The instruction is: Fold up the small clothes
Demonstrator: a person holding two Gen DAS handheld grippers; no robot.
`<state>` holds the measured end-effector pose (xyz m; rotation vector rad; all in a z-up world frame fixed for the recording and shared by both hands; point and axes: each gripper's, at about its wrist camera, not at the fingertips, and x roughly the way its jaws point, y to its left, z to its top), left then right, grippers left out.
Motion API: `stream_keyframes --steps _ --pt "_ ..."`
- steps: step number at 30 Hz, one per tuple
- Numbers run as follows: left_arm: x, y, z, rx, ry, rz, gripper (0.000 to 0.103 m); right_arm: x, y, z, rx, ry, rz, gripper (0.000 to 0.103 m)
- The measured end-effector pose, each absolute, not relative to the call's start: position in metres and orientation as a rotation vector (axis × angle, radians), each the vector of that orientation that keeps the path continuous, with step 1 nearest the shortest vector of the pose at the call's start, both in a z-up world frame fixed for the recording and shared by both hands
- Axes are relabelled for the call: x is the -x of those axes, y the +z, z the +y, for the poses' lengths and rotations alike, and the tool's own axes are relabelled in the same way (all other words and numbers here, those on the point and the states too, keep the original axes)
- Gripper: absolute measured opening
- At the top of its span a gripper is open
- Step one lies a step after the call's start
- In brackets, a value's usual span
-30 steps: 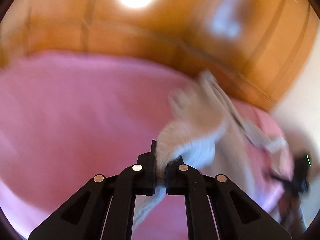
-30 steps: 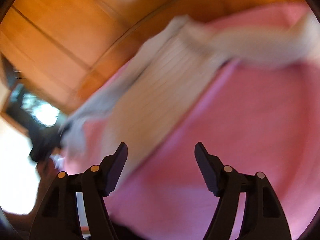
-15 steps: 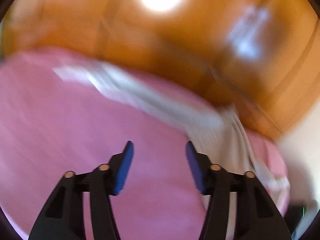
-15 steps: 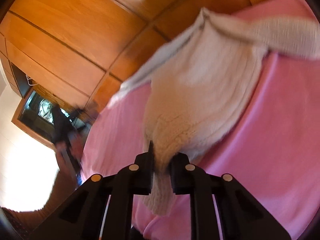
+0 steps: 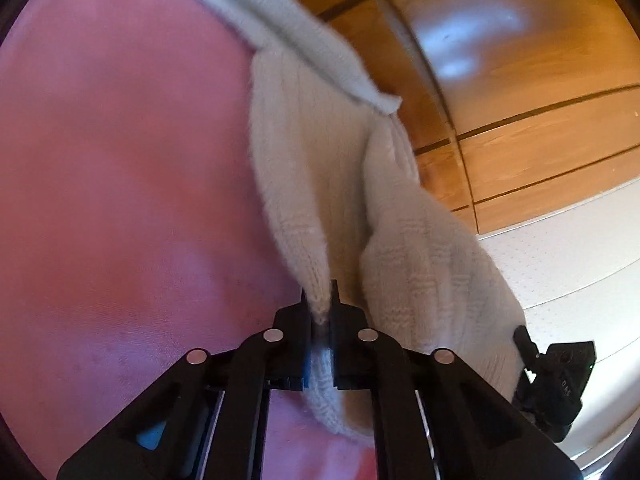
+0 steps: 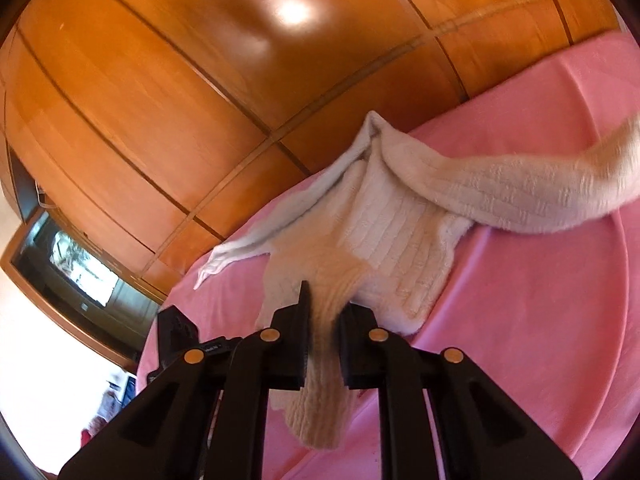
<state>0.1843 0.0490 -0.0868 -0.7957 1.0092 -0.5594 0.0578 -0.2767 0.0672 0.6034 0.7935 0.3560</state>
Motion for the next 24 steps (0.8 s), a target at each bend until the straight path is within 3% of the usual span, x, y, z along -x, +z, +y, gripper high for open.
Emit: stream_keyframes --steps 8,12,16,19,21,22,24 --pt "-0.135 0.027 0.136 0.669 -0.539 0.812 0.004 -0.009 0.142 -0.292 -0.499 0.43 0.644 0.01" --pt "-0.083 0.057 0.17 0.569 -0.505 0.819 0.004 0.032 0.141 -0.292 -0.438 0.462 0.685 0.009" --pt "-0.029 0.04 0.197 0.558 -0.44 0.92 0.004 0.083 0.093 -0.296 -0.424 0.458 0.877 0.009" --pt "-0.008 -0.007 0.198 0.514 -0.326 1.055 0.004 0.104 0.05 -0.292 -0.421 0.478 1.023 0.009" --pt "0.0 -0.041 0.2 0.509 -0.247 1.122 0.004 0.108 0.025 -0.282 -0.354 0.488 1.116 0.014" --pt "-0.006 -0.048 0.198 0.506 -0.212 1.125 0.006 0.107 0.013 -0.278 -0.306 0.455 1.149 0.022" --pt "-0.002 -0.06 0.207 0.552 -0.201 1.117 0.017 0.099 0.005 -0.282 -0.296 0.423 1.148 0.026"
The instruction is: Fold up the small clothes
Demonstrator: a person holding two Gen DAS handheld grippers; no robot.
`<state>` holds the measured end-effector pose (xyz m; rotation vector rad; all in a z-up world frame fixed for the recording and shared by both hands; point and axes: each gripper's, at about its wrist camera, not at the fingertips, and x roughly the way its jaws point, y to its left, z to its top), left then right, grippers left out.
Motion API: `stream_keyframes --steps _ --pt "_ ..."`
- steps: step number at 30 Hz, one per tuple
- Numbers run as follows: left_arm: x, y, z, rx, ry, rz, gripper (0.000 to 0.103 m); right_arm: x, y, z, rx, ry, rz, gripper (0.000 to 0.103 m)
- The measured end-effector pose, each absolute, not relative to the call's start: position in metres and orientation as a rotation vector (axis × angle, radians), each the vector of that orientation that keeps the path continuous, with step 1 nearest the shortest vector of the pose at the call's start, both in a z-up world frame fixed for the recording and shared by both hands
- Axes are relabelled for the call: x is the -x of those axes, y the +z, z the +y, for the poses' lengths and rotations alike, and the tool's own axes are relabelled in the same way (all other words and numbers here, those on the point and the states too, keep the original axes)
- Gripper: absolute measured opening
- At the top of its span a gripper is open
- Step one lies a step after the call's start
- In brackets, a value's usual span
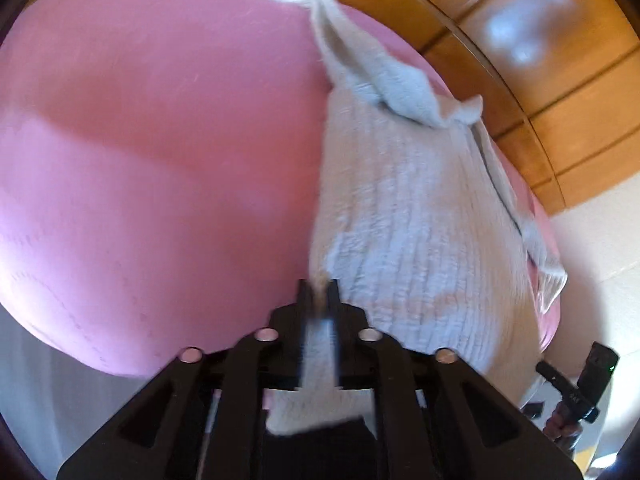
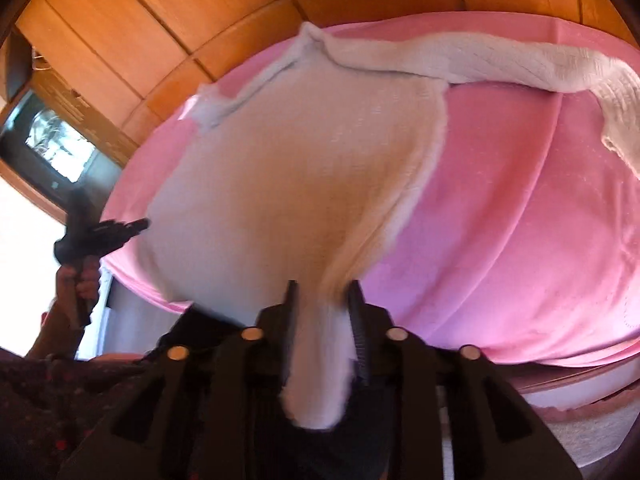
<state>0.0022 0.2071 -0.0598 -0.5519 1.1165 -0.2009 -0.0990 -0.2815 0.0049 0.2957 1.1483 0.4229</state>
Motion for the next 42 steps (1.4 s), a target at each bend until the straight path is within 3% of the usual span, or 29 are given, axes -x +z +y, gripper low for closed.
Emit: stream_keyframes --steps 2,6,7,9,10,13,21,24,31,38,39,40,41,42 --pt "0.0 -0.062 0.215 0.596 -0.186 1.1 0.02 0.083 0.002 -0.289 -0.288 0.351 1.116 0.039" --pt "-0.019 -0.044 0.208 0.491 -0.099 1.028 0.022 0.047 0.008 -0.289 -0.279 0.217 1.033 0.045" --pt "-0.022 -0.044 0.211 0.469 -0.08 1.012 0.037 0.033 0.011 -0.282 -0.283 0.216 1.003 0.048" --pt "-0.037 -0.034 0.217 0.445 -0.013 0.968 0.053 0.022 0.016 -0.272 -0.301 0.235 0.977 0.052" --pt "-0.043 -0.032 0.223 0.428 0.022 0.945 0.053 0.011 0.016 -0.26 -0.306 0.247 0.962 0.057" --pt "-0.072 -0.024 0.243 0.352 0.107 0.92 0.058 -0.01 0.013 -0.227 -0.287 0.292 0.94 0.059" --pt "-0.189 -0.027 0.29 0.277 0.316 0.908 0.058 -0.046 -0.013 -0.16 -0.176 0.357 0.923 0.063" --pt "-0.224 -0.029 0.316 0.383 0.338 0.913 0.058 -0.056 -0.031 -0.148 -0.132 0.353 0.942 0.065" --pt "-0.309 -0.04 0.37 0.598 0.357 0.894 0.058 -0.057 -0.052 -0.135 -0.074 0.382 0.9 0.088" --pt "-0.369 -0.055 0.387 0.644 0.423 0.886 0.058 -0.061 -0.056 -0.131 -0.045 0.402 0.911 0.096" --pt "-0.376 -0.056 0.386 0.621 0.433 0.882 0.05 -0.062 -0.056 -0.13 -0.041 0.403 0.911 0.096" --pt "-0.379 -0.057 0.384 0.608 0.429 0.879 0.017 -0.062 -0.057 -0.129 -0.036 0.402 0.912 0.097" --pt "-0.383 -0.057 0.381 0.594 0.425 0.881 0.005 -0.062 -0.058 -0.128 -0.031 0.4 0.913 0.097" --pt "-0.382 -0.056 0.38 0.582 0.425 0.875 0.005 -0.063 -0.058 -0.127 -0.027 0.397 0.916 0.097"
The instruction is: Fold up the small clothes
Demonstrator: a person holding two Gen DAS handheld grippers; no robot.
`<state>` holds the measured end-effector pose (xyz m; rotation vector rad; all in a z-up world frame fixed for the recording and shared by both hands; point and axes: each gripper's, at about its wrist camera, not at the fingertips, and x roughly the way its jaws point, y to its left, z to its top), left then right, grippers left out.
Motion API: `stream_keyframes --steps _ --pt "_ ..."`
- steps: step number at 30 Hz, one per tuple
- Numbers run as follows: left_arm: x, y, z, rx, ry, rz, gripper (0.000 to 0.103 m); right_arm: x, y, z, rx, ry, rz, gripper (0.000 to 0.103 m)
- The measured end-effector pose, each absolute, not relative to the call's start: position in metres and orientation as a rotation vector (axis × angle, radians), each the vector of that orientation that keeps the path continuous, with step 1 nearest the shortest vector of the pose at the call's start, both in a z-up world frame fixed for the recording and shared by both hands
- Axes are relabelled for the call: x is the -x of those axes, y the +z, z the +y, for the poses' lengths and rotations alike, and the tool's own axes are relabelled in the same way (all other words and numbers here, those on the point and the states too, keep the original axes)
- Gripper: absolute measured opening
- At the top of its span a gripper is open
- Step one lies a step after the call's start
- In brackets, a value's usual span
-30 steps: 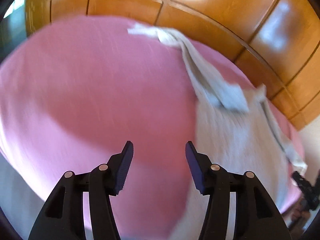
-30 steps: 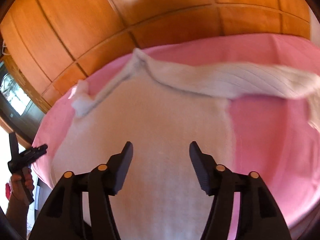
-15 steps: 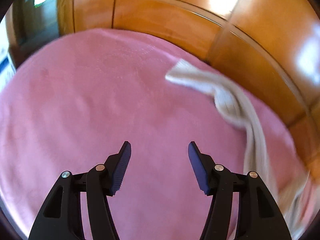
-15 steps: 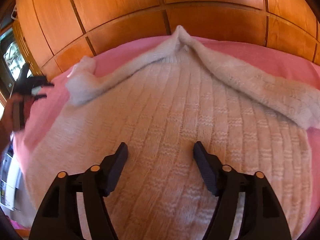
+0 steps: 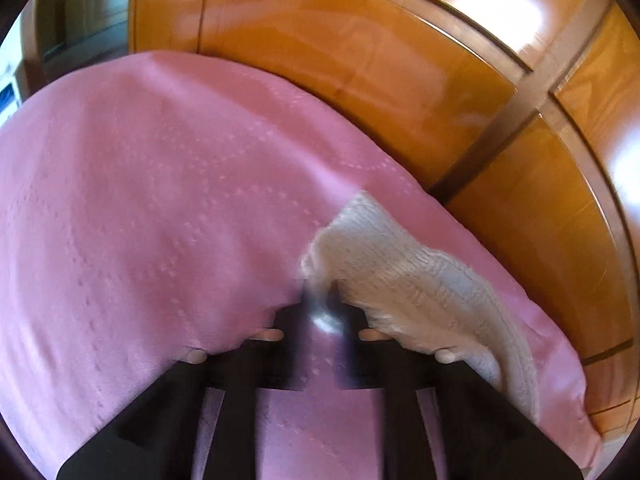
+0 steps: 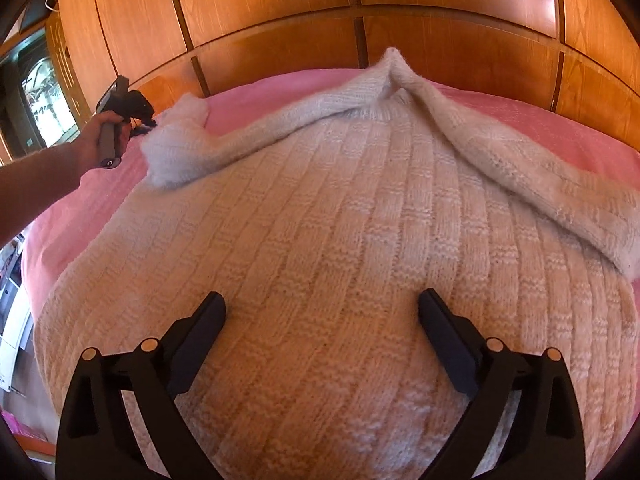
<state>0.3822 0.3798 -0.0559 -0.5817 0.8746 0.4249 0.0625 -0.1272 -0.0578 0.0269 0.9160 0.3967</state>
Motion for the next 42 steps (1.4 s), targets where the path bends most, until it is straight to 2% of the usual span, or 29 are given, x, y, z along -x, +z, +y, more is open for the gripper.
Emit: stream_keyframes --steps 4,6,8,9,11,13,16,18,20,25,28,29,30,31,34,42 --pt "-0.354 -0.043 0.382 0.454 0.484 0.836 0.004 -0.079 -0.042 -0.118 -0.025 0.443 0.981 0.095" --pt "-0.324 -0.035 0.401 0.47 0.518 0.805 0.004 -0.094 -0.031 -0.115 -0.054 0.511 0.981 0.08" --pt "-0.287 -0.026 0.424 0.5 0.544 0.761 0.004 -0.112 -0.027 -0.106 -0.049 0.553 0.989 0.058" --pt "-0.27 -0.021 0.431 0.5 0.557 0.746 0.004 -0.121 -0.027 -0.099 -0.031 0.575 0.996 0.054" --pt "-0.221 -0.01 0.45 0.513 0.603 0.709 0.004 -0.145 -0.036 -0.069 0.063 0.655 1.052 0.047" --pt "-0.176 -0.005 0.467 0.552 0.64 0.68 0.004 -0.167 -0.044 -0.03 0.162 0.744 1.092 0.047" --pt "-0.112 0.001 0.482 0.58 0.704 0.646 0.004 -0.206 -0.042 0.007 0.229 0.678 1.028 0.04" --pt "-0.071 0.0 0.487 0.592 0.743 0.644 0.004 -0.242 -0.033 0.011 0.104 0.589 0.983 0.042" --pt "-0.049 -0.006 0.49 0.609 0.762 0.664 0.004 -0.269 -0.024 0.007 -0.017 0.468 0.937 0.066" --pt "-0.031 -0.03 0.485 0.535 0.767 0.828 0.005 -0.251 -0.018 0.003 -0.015 0.47 0.936 0.077" --pt "-0.023 -0.039 0.479 0.494 0.829 0.854 0.007 -0.216 -0.023 -0.012 0.019 0.472 0.961 0.08" --pt "-0.02 -0.04 0.478 0.479 0.868 0.857 0.011 -0.206 -0.024 -0.018 0.017 0.466 0.972 0.082" --pt "-0.016 -0.039 0.476 0.471 0.914 0.852 0.02 -0.193 -0.027 -0.031 0.004 0.457 0.986 0.083" --pt "-0.013 -0.035 0.473 0.464 0.94 0.826 0.022 -0.184 -0.028 -0.043 -0.007 0.449 0.995 0.086" --pt "-0.011 -0.022 0.445 0.399 0.892 0.741 0.022 -0.15 -0.029 -0.081 -0.056 0.415 1.01 0.092" --pt "-0.041 -0.023 0.341 0.365 0.542 0.771 0.022 -0.086 -0.027 -0.216 -0.247 0.129 1.036 0.091"
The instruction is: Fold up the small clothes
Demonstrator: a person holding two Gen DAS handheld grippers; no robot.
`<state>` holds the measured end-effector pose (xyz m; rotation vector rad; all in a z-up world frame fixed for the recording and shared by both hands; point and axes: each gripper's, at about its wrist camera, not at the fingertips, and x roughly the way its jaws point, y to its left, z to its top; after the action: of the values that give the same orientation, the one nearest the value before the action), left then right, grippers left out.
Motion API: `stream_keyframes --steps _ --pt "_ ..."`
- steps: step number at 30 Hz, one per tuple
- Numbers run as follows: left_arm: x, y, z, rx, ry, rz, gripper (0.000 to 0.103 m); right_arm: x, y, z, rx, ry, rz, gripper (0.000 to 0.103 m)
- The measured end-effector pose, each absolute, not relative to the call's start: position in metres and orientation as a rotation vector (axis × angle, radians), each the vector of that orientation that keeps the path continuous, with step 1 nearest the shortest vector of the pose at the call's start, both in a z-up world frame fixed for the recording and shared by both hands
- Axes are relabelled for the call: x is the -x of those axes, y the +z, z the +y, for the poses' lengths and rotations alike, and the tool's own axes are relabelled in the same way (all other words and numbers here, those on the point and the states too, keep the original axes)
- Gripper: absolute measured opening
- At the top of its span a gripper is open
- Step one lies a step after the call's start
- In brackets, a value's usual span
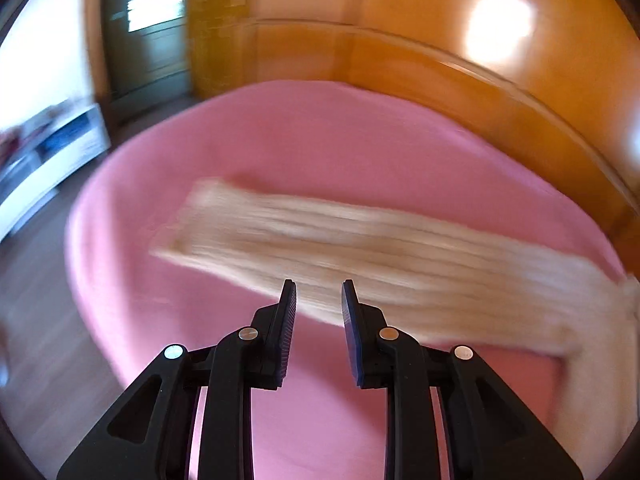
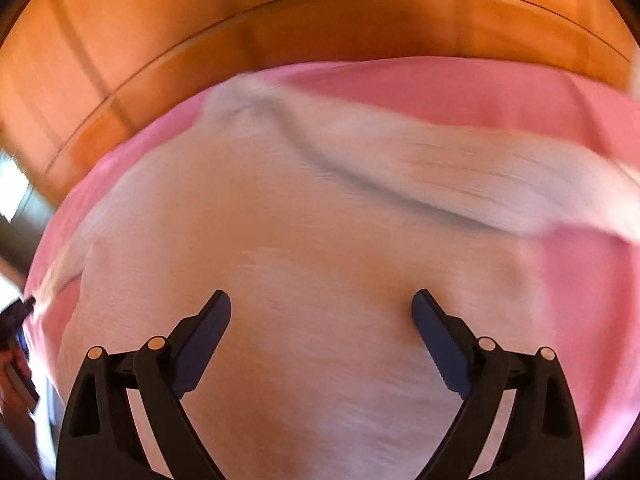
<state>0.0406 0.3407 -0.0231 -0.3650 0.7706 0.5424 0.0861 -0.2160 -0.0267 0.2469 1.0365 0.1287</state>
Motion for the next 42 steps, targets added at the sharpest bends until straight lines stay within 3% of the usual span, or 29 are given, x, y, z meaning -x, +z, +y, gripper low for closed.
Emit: stream_keyframes --steps 7,15,19,20,22,25,29,31,32,33,38,42 --pt "-0.073 -0.014 0.2 0.268 0.138 0.75 0.022 -0.035 -0.014 -0.342 -0.302 -0.212 0.971 0.073" --pt "-0.094 -0.037 0.067 0.126 -0.12 0.863 0.022 0.008 -0.011 -0.441 -0.267 -0.54 0.88 0.071" --pt "-0.088 -0.052 0.032 0.041 -0.155 0.905 0.022 0.016 -0.003 -0.434 -0.074 -0.499 0.852 0.07" --pt "-0.086 -0.054 0.024 0.013 -0.15 0.902 0.022 0.019 -0.005 -0.431 -0.036 -0.479 0.855 0.064" --pt "-0.091 -0.056 0.015 -0.036 -0.122 0.893 0.022 0.017 -0.014 -0.416 0.06 -0.387 0.878 0.055" --pt "-0.087 -0.057 0.013 -0.058 -0.104 0.898 0.022 0.001 -0.034 -0.398 0.218 -0.335 0.9 0.051" --pt "-0.09 -0.057 0.014 -0.048 -0.099 0.913 0.022 -0.025 -0.059 -0.415 0.234 -0.371 0.946 0.051" --pt "-0.095 -0.058 0.014 -0.056 -0.079 0.911 0.03 -0.035 -0.063 -0.426 0.194 -0.339 0.96 0.047" --pt "-0.101 -0.061 0.013 -0.05 -0.076 0.911 0.031 -0.039 -0.061 -0.425 0.197 -0.32 0.977 0.022" --pt "-0.099 -0.06 0.015 -0.04 -0.076 0.912 0.031 -0.042 -0.056 -0.419 0.241 -0.33 0.99 0.008" --pt "-0.098 -0.057 0.022 -0.027 -0.11 0.916 0.031 -0.018 -0.002 -0.4 0.277 -0.244 0.901 0.006" --pt "-0.101 -0.049 0.017 -0.021 -0.232 0.924 0.031 0.014 0.07 -0.388 0.12 -0.141 0.788 0.006"
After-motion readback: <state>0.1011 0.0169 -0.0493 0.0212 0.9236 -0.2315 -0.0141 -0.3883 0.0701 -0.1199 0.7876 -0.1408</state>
